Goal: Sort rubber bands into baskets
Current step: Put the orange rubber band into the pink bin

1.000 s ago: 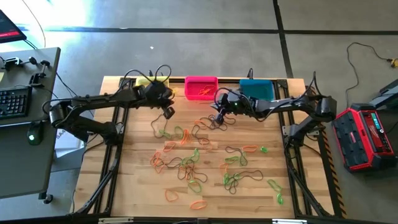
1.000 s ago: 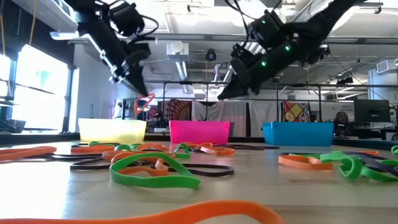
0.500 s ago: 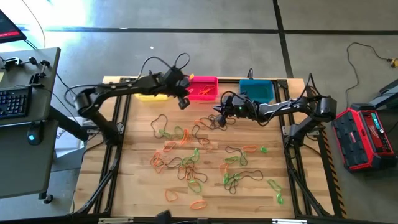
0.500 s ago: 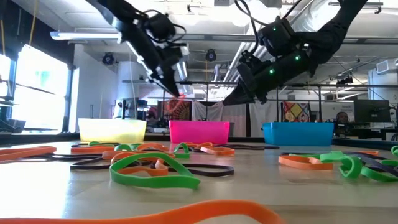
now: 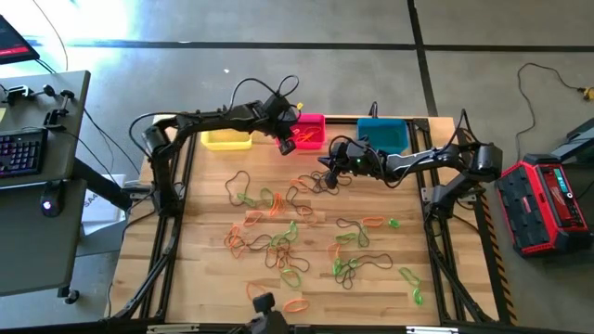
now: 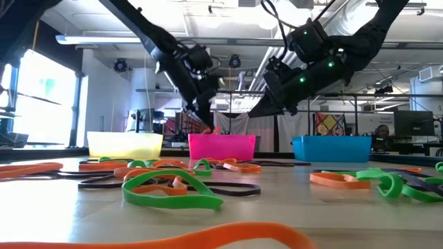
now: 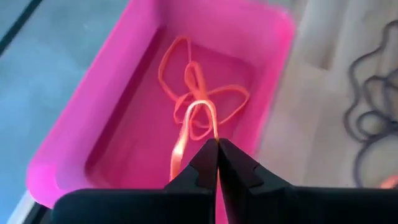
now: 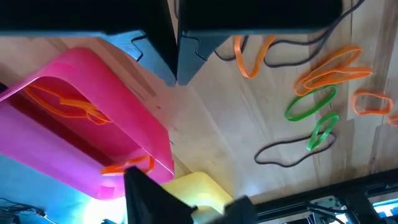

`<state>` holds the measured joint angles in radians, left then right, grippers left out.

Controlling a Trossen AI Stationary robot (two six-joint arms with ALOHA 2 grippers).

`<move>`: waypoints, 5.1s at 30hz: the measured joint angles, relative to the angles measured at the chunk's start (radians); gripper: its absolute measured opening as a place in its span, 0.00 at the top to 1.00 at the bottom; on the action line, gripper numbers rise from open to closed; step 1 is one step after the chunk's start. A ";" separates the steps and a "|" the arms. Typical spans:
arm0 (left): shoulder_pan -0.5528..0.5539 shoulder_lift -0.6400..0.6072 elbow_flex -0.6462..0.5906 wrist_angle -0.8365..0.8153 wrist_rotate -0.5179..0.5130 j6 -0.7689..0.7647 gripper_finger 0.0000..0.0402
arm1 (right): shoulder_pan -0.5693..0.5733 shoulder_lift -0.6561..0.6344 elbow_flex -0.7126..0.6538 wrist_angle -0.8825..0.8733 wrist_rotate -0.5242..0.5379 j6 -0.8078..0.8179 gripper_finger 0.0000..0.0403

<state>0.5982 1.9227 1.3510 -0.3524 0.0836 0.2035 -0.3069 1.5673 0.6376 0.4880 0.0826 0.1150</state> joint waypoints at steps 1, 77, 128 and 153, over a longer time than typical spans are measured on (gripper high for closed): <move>0.005 0.012 0.000 0.001 0.001 0.000 1.00 | 0.000 0.000 0.000 0.000 0.000 0.000 1.00; -0.187 -0.725 -0.965 0.909 -0.067 -0.142 0.88 | 0.147 0.207 0.263 -0.338 0.034 0.129 0.69; -0.273 -0.725 -0.965 0.926 -0.070 -0.129 0.88 | 0.087 0.363 0.332 -0.373 -0.047 0.194 0.81; -0.278 -0.725 -0.965 0.918 -0.080 -0.184 0.88 | 0.098 0.340 0.646 -0.779 -0.015 0.037 1.00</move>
<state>0.3200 1.1973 0.3862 0.5659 0.0040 0.0199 -0.2087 1.9076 1.2835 -0.2908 0.0676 0.1524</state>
